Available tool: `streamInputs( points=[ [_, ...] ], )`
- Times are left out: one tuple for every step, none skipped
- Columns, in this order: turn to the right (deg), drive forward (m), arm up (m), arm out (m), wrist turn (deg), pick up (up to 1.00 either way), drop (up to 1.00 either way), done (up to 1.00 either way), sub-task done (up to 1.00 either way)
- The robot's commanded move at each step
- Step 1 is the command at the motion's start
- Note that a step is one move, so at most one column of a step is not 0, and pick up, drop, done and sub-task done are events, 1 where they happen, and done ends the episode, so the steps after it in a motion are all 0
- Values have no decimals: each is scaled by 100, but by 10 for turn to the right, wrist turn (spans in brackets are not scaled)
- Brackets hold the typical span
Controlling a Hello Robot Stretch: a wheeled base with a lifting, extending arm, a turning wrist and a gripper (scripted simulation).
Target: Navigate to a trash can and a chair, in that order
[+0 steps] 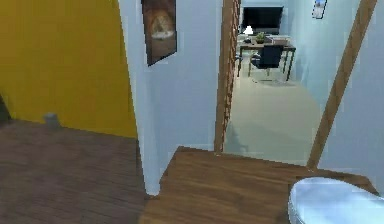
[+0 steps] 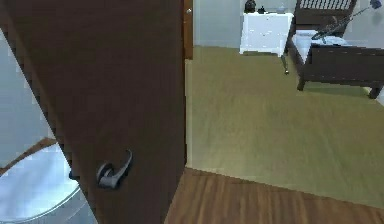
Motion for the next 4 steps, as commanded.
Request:
streamInputs(
  points=[
    [30, 0, 0, 0, 0, 0, 0, 0, 0],
    [0, 20, 0, 0, 0, 0, 0, 0, 0],
    [90, 0, 0, 0, 0, 0, 0, 0, 0],
    [30, 0, 0, 0, 0, 0, 0, 0, 0]
  ],
)
